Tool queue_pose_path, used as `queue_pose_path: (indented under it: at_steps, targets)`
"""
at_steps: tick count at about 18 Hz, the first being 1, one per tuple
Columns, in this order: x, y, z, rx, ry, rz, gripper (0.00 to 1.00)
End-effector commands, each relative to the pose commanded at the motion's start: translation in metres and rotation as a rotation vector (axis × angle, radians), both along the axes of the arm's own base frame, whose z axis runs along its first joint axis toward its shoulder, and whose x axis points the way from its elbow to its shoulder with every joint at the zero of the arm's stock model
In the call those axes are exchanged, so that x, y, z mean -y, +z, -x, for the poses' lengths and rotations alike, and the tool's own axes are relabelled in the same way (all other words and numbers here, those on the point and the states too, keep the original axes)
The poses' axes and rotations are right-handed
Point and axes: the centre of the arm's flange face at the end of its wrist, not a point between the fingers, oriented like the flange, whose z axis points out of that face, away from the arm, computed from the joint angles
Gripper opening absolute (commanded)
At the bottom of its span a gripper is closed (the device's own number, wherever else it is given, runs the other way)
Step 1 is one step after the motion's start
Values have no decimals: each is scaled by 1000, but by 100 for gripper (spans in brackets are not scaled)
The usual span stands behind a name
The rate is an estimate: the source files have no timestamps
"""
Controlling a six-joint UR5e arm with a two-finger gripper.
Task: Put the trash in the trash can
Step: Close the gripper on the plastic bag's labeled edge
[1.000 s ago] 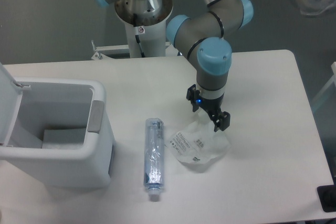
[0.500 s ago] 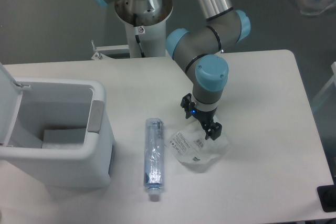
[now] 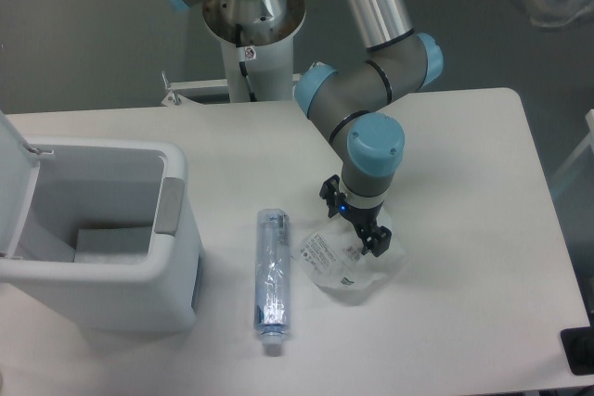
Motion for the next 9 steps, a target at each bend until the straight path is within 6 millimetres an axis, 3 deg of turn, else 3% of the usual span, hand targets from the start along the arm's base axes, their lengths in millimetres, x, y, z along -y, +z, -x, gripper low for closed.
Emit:
queue_pose_path:
  at_steps: [9]
  targets:
    - [-1,-1,2,0,0,0,99]
